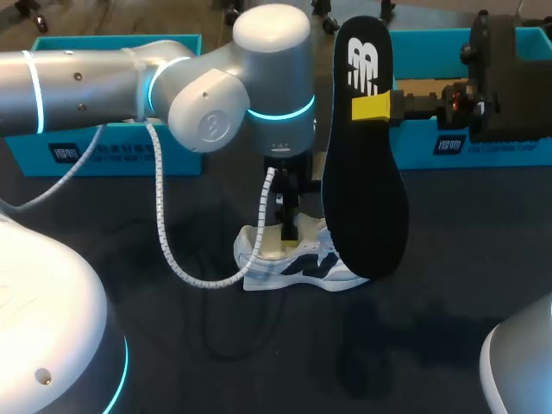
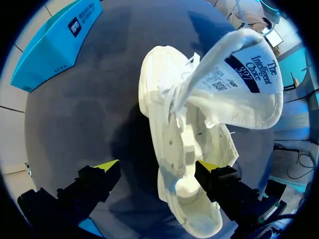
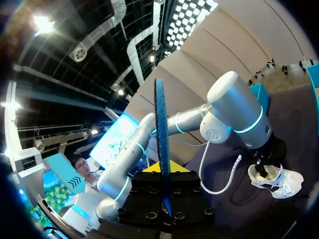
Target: Take the shoe out of the shoebox, open the shoe tongue, remove and reinsert the insole, then place the shoe into the shoebox
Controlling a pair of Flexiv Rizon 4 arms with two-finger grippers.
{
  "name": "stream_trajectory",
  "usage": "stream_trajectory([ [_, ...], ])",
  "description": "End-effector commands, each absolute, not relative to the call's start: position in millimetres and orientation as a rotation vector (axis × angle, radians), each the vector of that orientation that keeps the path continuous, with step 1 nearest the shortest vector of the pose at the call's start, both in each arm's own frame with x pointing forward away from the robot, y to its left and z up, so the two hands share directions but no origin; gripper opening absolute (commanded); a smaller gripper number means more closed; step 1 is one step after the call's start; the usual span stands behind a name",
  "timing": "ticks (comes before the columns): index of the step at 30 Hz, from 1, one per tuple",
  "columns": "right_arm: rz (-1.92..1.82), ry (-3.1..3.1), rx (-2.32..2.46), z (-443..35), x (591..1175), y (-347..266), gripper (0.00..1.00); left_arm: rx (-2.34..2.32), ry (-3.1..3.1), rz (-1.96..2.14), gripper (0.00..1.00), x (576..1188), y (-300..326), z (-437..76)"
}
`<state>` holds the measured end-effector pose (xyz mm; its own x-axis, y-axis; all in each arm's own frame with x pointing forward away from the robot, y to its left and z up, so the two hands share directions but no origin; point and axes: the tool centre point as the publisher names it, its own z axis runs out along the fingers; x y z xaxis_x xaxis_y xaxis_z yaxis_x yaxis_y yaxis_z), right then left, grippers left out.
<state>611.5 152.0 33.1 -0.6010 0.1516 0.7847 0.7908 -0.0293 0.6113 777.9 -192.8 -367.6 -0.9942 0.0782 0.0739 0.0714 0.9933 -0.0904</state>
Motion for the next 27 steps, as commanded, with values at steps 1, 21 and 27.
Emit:
stream_trajectory([
  [1, -1.673, -1.753, -0.990, 32.9, 612.8, 155.0, 0.00, -0.123, -3.061, 0.128, 1.00, 773.7, -199.2, -370.7],
  [21, -1.673, -1.753, -0.990, 32.9, 612.8, 155.0, 0.00, -0.218, -2.905, 0.195, 0.00, 756.4, -199.7, -382.3],
  [27, -1.673, -1.753, -0.990, 32.9, 612.8, 155.0, 0.00, -0.210, -2.910, 0.175, 0.00, 756.8, -199.6, -385.2],
])
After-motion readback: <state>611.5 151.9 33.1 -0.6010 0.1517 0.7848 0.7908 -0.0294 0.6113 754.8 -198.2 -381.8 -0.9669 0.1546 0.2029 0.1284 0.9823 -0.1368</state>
